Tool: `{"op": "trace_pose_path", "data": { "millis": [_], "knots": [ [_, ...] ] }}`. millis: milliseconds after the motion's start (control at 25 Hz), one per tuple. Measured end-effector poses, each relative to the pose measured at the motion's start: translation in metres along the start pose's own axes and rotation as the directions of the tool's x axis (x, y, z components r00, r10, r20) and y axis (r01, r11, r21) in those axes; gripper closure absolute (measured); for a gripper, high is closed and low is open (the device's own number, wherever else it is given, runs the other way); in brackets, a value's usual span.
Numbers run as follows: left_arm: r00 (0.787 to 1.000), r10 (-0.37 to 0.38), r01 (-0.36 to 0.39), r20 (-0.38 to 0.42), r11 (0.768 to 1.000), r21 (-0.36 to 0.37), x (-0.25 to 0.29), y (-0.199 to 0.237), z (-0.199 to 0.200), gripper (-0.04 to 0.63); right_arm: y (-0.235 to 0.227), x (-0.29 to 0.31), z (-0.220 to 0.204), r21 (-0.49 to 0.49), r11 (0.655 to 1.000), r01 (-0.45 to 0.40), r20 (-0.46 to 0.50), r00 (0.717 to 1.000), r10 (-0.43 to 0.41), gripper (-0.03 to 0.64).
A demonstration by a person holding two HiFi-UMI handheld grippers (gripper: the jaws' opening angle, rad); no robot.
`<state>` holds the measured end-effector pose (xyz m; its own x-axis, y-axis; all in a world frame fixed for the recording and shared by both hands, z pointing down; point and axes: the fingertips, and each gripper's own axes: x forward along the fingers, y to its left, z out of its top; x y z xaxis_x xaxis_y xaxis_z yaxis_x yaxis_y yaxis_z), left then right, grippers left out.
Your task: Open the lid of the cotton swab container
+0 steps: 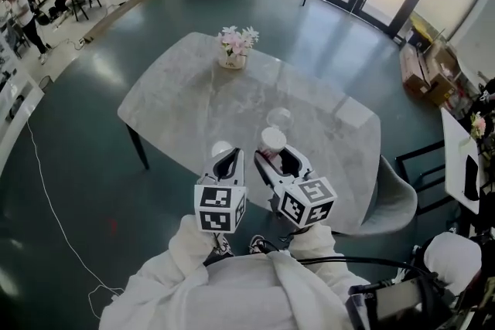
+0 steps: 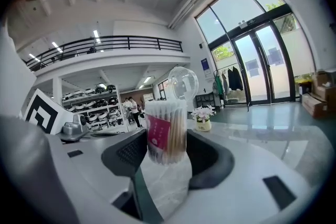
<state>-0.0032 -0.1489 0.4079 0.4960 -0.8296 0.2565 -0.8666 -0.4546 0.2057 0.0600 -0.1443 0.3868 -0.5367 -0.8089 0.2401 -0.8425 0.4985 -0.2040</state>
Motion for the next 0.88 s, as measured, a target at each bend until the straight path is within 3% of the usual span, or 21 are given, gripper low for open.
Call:
{"op": "trace_pose_path", "data": {
  "millis": [880],
  "knots": [
    [1.0, 0.0, 0.0, 0.0, 0.999, 0.041, 0.021, -0.03, -0.003, 0.588, -0.038, -0.027, -0.005, -0.028, 0.998, 0.064, 0.013, 0.998, -0.064, 0.333]
  ]
}}
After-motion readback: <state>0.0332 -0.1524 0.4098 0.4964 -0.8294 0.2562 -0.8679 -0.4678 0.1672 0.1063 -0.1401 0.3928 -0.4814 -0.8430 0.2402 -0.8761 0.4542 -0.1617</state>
